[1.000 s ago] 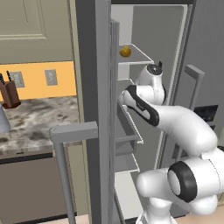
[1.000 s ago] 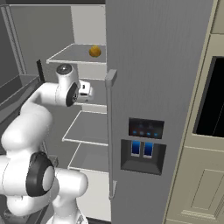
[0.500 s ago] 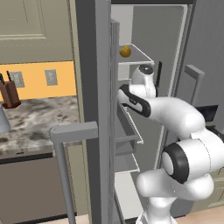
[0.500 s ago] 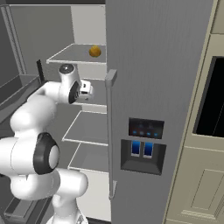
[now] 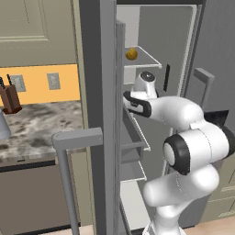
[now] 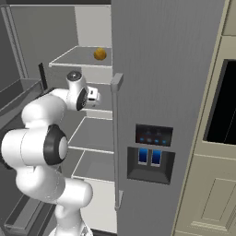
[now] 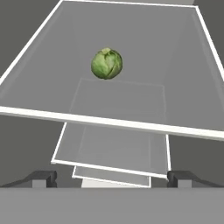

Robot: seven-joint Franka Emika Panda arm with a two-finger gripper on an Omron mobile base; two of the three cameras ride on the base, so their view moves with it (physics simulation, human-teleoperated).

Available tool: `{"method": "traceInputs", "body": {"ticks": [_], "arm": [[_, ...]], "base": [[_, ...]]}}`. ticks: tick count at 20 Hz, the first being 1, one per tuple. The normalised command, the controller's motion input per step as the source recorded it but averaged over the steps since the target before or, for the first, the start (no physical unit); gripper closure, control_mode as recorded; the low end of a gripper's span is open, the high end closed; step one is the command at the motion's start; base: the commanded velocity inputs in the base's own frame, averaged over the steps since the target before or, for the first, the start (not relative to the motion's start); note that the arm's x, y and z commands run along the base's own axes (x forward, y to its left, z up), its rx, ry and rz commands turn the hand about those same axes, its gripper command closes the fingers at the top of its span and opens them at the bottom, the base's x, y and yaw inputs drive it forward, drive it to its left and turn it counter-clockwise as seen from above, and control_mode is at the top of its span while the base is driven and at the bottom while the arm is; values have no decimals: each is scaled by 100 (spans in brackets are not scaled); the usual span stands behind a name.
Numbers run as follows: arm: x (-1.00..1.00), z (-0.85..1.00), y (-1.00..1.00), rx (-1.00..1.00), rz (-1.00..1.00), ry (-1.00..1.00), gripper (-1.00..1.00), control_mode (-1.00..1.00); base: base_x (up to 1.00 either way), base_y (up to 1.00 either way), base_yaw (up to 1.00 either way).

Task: Move the squash and brussel sprout from the second highest shelf to the top shelf to make space. Then, place the pitcher from the counter on the cleared second highest shelf.

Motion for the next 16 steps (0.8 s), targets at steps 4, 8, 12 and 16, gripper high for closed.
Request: {"method": "traceInputs", "body": {"ticks": [4,8,12,16], "arm": [[43,-20,15,0,0,0,-100,-100],[49,-17,10,0,0,0,-100,-100],[51,-16,5,0,0,0,-100,-100],[51,-13,5,0,0,0,-100,-100]], "base": [[0,0,0],[0,0,0],[0,0,0],[0,0,0]]}}
